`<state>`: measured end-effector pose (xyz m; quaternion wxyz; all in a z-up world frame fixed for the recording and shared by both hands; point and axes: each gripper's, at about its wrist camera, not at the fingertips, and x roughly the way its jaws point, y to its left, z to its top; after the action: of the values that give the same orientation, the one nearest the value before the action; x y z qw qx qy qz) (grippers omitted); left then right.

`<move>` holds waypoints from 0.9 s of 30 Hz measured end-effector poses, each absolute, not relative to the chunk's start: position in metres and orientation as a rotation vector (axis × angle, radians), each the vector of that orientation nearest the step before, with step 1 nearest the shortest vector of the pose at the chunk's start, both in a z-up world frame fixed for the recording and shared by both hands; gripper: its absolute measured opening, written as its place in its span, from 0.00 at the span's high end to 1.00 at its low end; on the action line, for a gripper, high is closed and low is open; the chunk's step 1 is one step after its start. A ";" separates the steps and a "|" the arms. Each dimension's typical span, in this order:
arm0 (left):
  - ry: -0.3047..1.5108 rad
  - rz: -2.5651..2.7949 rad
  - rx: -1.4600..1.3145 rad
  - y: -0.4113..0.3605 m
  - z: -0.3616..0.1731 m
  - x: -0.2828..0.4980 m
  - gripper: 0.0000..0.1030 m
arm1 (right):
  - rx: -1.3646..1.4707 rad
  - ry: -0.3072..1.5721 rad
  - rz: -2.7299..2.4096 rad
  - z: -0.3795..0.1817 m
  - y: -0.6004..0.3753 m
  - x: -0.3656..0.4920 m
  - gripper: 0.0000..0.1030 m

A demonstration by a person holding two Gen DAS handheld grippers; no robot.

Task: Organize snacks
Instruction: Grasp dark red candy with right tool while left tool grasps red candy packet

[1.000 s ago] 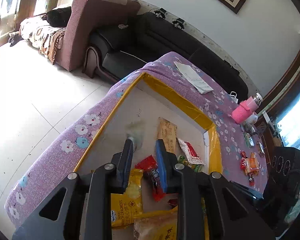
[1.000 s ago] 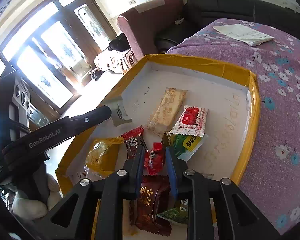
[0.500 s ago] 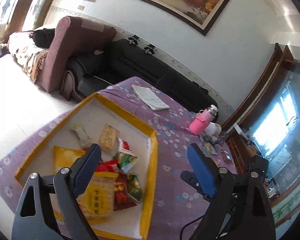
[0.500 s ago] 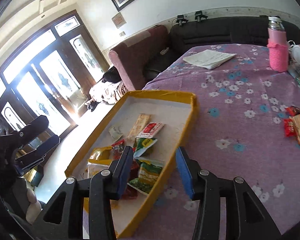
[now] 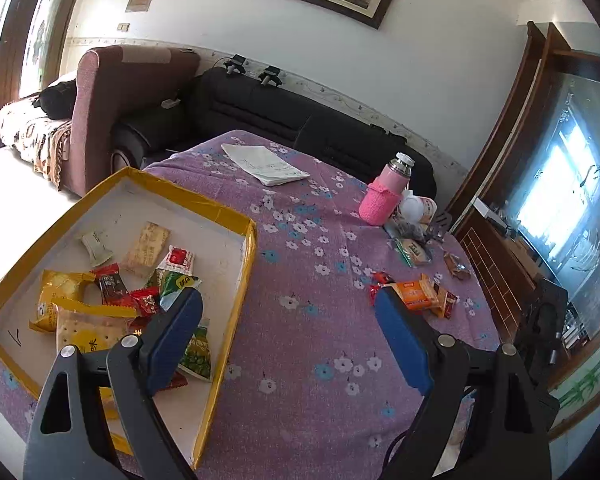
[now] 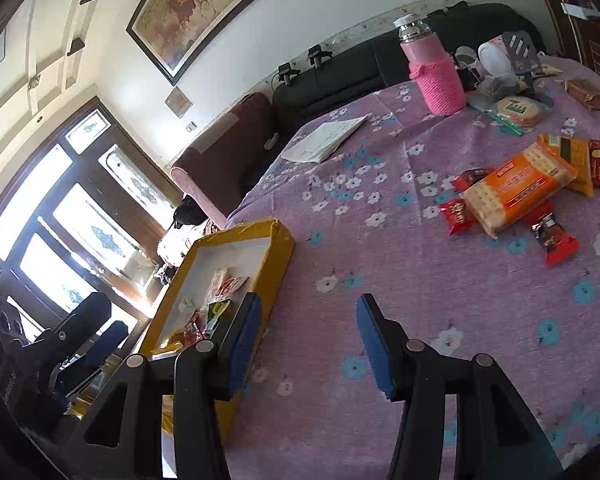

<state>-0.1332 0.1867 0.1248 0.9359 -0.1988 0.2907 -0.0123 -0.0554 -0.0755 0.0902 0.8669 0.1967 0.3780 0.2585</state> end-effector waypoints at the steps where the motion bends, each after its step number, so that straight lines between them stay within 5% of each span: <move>1: 0.603 -0.050 -0.429 0.188 0.123 -0.133 0.14 | 0.408 0.794 0.526 0.089 -0.087 -0.054 0.49; 12: 0.737 -0.167 -0.481 0.161 0.084 -0.114 0.14 | 0.438 0.837 0.168 0.061 -0.243 -0.034 0.47; 24: 0.787 -0.174 -0.396 0.142 0.082 -0.099 0.14 | 0.244 0.941 0.197 0.017 -0.175 0.042 0.47; 26: 0.799 -0.178 -0.355 0.133 0.083 -0.089 0.14 | 0.193 0.914 0.176 0.016 -0.167 0.044 0.51; 27: 0.809 -0.186 -0.333 0.127 0.083 -0.082 0.14 | 0.185 0.913 0.172 0.015 -0.167 0.044 0.64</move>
<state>-0.0819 0.1275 0.0828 0.9017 -0.1610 0.3912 -0.0898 0.0440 -0.1667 0.0146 0.8899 0.0890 0.4396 0.0826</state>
